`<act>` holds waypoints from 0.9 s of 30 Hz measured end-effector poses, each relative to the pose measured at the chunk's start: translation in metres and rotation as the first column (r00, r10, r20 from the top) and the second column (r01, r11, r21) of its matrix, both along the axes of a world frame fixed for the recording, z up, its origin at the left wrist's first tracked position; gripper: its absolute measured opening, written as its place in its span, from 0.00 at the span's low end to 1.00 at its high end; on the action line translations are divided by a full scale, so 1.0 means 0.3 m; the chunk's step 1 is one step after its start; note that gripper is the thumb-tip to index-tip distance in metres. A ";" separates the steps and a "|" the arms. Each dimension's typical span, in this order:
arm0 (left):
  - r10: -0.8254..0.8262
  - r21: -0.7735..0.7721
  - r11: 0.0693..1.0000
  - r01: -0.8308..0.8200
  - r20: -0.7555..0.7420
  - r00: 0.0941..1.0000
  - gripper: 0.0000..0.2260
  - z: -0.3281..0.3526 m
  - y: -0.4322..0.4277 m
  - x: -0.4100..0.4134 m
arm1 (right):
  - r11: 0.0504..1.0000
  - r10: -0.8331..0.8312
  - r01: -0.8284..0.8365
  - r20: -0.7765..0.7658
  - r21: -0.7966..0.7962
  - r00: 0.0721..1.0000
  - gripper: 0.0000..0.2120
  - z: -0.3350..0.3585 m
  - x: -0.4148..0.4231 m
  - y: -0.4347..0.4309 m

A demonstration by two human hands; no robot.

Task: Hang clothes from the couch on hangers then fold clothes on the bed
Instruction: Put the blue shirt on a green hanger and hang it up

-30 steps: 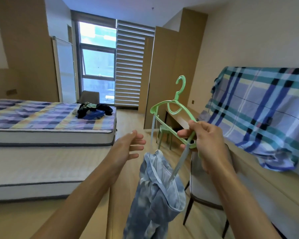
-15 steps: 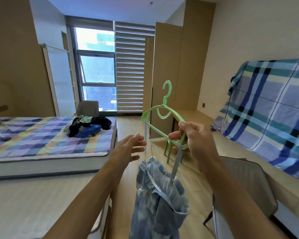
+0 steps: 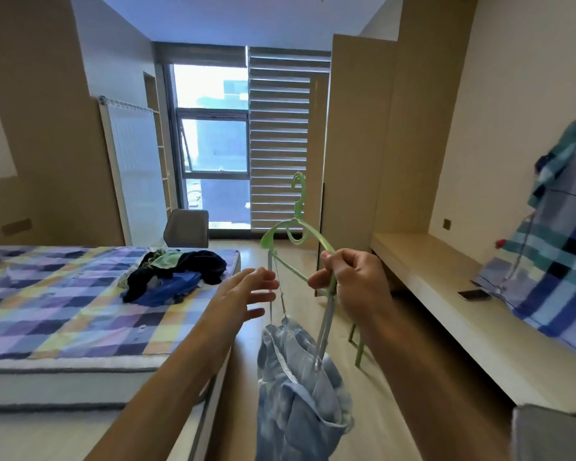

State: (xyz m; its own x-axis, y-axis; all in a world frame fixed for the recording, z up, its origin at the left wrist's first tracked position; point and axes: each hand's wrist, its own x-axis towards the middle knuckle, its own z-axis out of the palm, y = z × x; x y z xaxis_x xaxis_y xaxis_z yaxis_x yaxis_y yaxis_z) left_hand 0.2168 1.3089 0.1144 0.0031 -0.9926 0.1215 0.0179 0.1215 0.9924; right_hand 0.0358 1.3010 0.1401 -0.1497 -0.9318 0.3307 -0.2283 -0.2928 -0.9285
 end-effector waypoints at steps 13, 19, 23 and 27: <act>0.034 -0.023 0.999 -0.037 -0.099 0.994 0.15 -0.036 -1.304 0.143 | 0.998 -0.025 0.018 -0.127 -0.058 0.992 0.16 -0.020 0.142 -1.310; 0.020 -0.024 0.999 -0.021 -0.034 0.999 0.16 0.009 -1.907 0.205 | 0.997 -0.042 0.034 -0.129 -0.063 0.991 0.12 0.018 0.197 -1.919; 0.028 -0.019 0.999 -0.028 -0.020 0.999 0.16 -0.013 -2.308 0.245 | 0.995 -0.061 0.050 -0.113 -0.091 0.992 0.05 0.002 0.213 -2.329; 0.036 -0.024 0.999 -0.036 0.006 0.999 0.16 -0.070 -2.721 0.260 | 0.994 -0.053 0.042 -0.107 -0.103 0.993 0.04 -0.046 0.215 -2.742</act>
State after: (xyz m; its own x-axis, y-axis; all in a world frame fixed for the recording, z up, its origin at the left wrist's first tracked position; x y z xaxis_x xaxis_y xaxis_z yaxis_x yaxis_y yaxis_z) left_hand 0.2949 0.4924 0.0933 0.0380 -0.9887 0.1452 0.0063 0.1455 0.9893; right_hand 0.1002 0.4786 0.1264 -0.1510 -0.8858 0.4388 -0.3426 -0.3695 -0.8638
